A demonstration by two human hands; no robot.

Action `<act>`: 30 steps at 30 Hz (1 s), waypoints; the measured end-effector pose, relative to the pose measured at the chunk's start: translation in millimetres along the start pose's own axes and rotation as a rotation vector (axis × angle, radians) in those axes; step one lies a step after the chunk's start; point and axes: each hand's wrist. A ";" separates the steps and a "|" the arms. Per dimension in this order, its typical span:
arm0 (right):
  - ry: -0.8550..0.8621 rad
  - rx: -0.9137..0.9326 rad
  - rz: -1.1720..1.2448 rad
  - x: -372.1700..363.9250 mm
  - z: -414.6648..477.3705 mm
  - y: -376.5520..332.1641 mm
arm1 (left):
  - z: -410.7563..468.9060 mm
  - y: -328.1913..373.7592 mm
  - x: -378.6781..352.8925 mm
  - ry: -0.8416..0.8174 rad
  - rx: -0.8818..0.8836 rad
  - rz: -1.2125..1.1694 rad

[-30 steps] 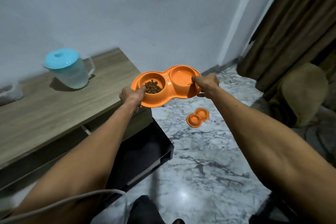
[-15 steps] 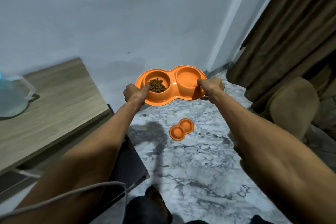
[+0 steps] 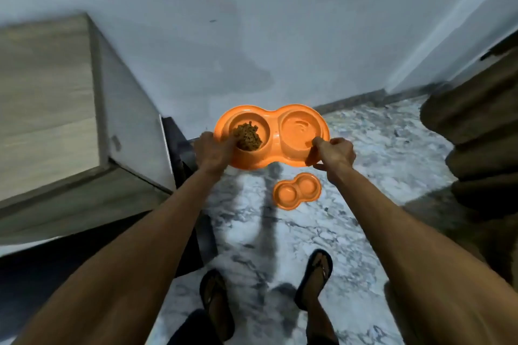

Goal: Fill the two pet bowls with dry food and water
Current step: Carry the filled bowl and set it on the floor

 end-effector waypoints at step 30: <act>-0.247 -0.076 -0.404 -332.0 368.3 440.7 | 344.1 -414.0 -343.3 0.264 0.390 -0.005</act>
Point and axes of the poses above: each hand's wrist, its own z-axis towards the middle knuckle, its own x-axis out of the back of the hand, y = z × x, and after that the axes turned 6 degrees about z, right-handed
